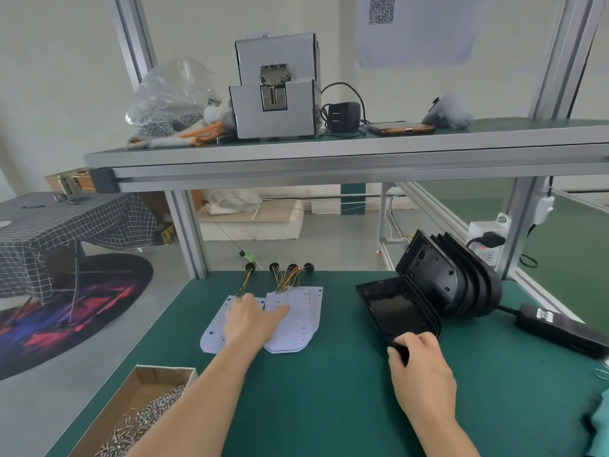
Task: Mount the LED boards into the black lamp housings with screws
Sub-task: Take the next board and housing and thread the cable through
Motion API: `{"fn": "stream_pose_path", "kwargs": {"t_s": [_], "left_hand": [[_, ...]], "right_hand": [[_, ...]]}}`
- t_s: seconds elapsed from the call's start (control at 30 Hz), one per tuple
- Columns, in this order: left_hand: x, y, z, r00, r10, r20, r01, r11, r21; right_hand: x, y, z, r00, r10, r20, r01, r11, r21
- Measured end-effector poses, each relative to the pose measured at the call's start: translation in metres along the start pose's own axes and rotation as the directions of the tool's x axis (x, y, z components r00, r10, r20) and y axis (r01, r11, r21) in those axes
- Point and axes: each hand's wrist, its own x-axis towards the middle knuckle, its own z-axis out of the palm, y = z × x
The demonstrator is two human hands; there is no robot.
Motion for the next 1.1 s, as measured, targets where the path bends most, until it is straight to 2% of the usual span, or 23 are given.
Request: {"fn": "stream_pose_path", "kwargs": {"t_s": [0.07, 0.13, 0.3, 0.47, 0.6, 0.73, 0.83, 0.93, 1.0, 1.1], "left_hand": [[0.021, 0.019, 0.019, 0.998, -0.056, 0.009, 0.055, 0.993, 0.100], [0.036, 0.038, 0.037, 0.998, -0.059, 0.029, 0.055, 0.991, 0.124], [0.067, 0.059, 0.057, 0.993, -0.119, 0.002, 0.118, 0.988, 0.098], [0.090, 0.049, 0.058, 0.994, -0.096, -0.054, 0.101, 0.991, 0.090], [0.103, 0.039, 0.058, 0.987, -0.150, -0.052, 0.155, 0.982, 0.107], [0.111, 0.030, 0.054, 0.984, -0.177, 0.014, 0.178, 0.984, -0.033], [0.108, 0.027, 0.048, 0.990, -0.136, -0.024, 0.129, 0.972, -0.199], [0.104, 0.027, 0.037, 0.992, -0.099, -0.080, 0.061, 0.921, -0.385], [0.097, 0.029, 0.027, 0.995, -0.071, -0.065, 0.030, 0.869, -0.493], [0.080, 0.032, 0.012, 0.998, -0.016, -0.064, -0.023, 0.830, -0.557]], "right_hand": [[-0.001, -0.001, 0.000, 1.000, -0.001, -0.012, 0.001, 1.000, 0.011], [-0.001, -0.002, 0.000, 1.000, -0.002, -0.017, 0.003, 1.000, 0.019], [0.001, -0.004, -0.001, 1.000, 0.010, 0.000, -0.010, 1.000, 0.017], [0.004, -0.005, 0.000, 1.000, 0.024, -0.007, -0.024, 1.000, 0.005], [0.005, -0.005, 0.003, 0.999, 0.040, -0.004, -0.040, 0.999, -0.023], [0.006, -0.005, 0.002, 0.999, 0.032, -0.006, -0.032, 0.999, -0.017], [0.006, -0.004, 0.003, 1.000, 0.027, -0.013, -0.027, 1.000, 0.017], [0.006, -0.002, 0.003, 1.000, 0.028, -0.001, -0.028, 0.999, 0.023], [0.008, 0.000, 0.004, 1.000, 0.022, 0.011, -0.023, 0.999, 0.028], [0.009, 0.005, 0.007, 1.000, 0.015, 0.004, -0.015, 0.997, 0.078]]}}
